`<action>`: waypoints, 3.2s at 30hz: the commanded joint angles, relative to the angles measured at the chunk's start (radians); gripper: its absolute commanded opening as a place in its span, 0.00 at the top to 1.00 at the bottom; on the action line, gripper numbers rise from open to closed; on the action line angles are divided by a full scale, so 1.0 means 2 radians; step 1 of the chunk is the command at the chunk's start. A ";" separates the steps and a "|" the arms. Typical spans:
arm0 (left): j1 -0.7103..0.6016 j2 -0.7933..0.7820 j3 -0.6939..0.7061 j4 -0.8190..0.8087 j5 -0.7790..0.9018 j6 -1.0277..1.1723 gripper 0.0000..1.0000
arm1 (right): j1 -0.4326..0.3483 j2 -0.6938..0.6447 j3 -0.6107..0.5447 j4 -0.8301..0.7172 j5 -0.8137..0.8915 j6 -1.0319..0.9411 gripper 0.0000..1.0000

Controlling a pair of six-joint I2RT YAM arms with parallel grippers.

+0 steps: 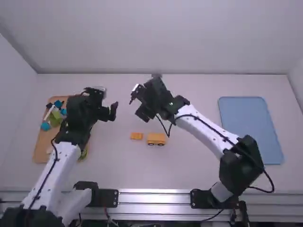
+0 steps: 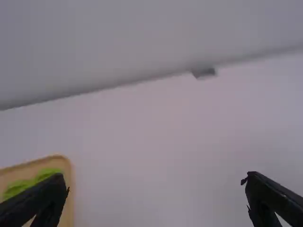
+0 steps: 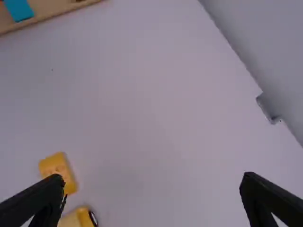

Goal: Assemble lego blocks to make yellow taxi

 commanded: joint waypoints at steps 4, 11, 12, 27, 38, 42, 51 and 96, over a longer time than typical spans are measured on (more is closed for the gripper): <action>-0.001 0.102 0.051 -0.091 0.253 0.290 0.01 | -0.066 -0.076 -0.178 0.168 -0.065 0.023 0.01; -0.001 0.210 0.061 -0.124 0.311 0.438 0.01 | -0.173 -0.077 -0.286 0.303 -0.324 -0.003 0.01; -0.001 0.215 0.061 -0.121 0.306 0.437 0.01 | -0.178 -0.077 -0.290 0.306 -0.330 -0.005 0.01; 0.002 0.306 0.060 -0.095 0.241 0.327 0.01 | -0.232 -0.077 -0.379 0.451 -0.366 0.025 0.01; 0.000 0.306 0.060 -0.074 0.139 0.200 0.01 | -0.216 -0.077 -0.383 0.456 -0.363 -0.033 0.01; 0.000 0.306 0.060 -0.063 0.156 0.241 0.01 | -0.219 -0.077 -0.383 0.455 -0.362 -0.034 0.01; 0.001 0.306 0.015 -0.019 0.312 0.453 0.01 | -0.218 -0.077 -0.373 0.414 -0.372 -0.034 0.01; 0.000 0.429 -0.003 0.051 0.343 0.536 0.12 | -0.181 -0.077 -0.333 0.306 -0.418 -0.085 0.01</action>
